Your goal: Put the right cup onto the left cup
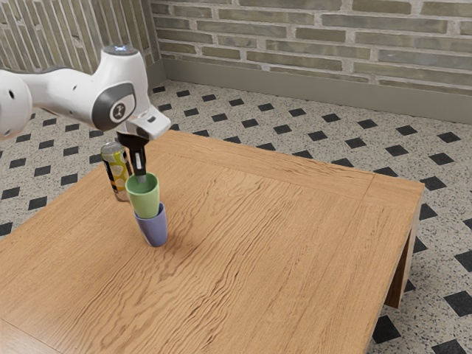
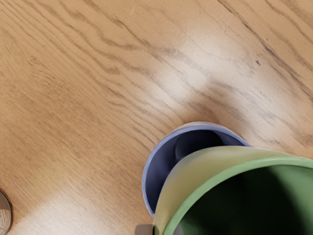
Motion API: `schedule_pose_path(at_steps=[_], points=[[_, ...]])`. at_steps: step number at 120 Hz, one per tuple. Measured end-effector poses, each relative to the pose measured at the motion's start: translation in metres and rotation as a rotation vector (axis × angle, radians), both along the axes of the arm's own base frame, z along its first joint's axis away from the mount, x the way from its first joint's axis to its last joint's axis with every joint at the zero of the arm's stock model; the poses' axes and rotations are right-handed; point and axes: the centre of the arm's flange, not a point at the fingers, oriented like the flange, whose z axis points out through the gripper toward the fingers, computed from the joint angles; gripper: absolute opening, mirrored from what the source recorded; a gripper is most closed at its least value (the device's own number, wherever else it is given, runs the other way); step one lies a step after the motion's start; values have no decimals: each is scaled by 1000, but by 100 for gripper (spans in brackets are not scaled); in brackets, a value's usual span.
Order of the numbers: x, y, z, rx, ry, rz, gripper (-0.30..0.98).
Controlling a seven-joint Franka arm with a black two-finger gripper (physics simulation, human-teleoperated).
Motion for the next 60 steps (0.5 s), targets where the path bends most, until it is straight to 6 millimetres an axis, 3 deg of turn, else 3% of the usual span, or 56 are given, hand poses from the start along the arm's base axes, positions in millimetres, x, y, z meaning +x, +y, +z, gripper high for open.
schedule_pose_path(at_steps=[19,43,60], points=[[4,2,-4,2,1,-2,-10],[8,-5,12,6,-11,-19,33],[7,-21,49,11,-40,-45,50]])
